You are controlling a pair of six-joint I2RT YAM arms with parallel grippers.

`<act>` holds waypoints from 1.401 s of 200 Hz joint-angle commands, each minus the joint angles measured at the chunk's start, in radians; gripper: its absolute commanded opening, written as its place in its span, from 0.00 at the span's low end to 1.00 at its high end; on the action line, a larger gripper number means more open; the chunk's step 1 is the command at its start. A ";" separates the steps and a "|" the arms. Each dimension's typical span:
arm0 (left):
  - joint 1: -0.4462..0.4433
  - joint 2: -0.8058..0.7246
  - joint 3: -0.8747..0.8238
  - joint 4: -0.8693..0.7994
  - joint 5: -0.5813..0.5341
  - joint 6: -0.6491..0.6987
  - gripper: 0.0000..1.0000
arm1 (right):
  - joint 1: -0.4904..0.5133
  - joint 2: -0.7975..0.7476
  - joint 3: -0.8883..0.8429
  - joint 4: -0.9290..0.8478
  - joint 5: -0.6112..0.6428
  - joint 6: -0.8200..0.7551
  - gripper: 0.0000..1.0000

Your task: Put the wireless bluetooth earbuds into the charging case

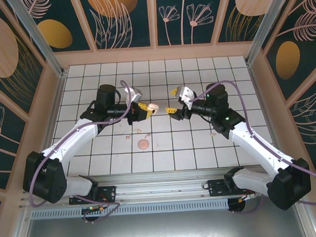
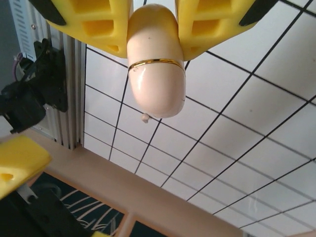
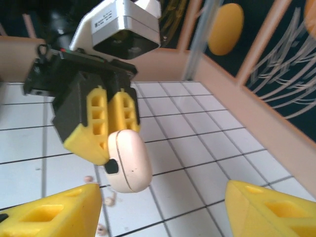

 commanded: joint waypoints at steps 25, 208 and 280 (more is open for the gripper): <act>-0.006 -0.105 -0.089 0.170 0.112 0.137 0.11 | -0.008 0.084 0.129 -0.179 -0.271 -0.025 0.61; -0.017 -0.182 -0.149 0.266 0.148 0.150 0.13 | 0.062 0.301 0.335 -0.414 -0.447 -0.271 0.29; -0.019 -0.190 -0.148 0.258 0.110 0.156 0.29 | 0.061 0.299 0.346 -0.434 -0.412 -0.281 0.14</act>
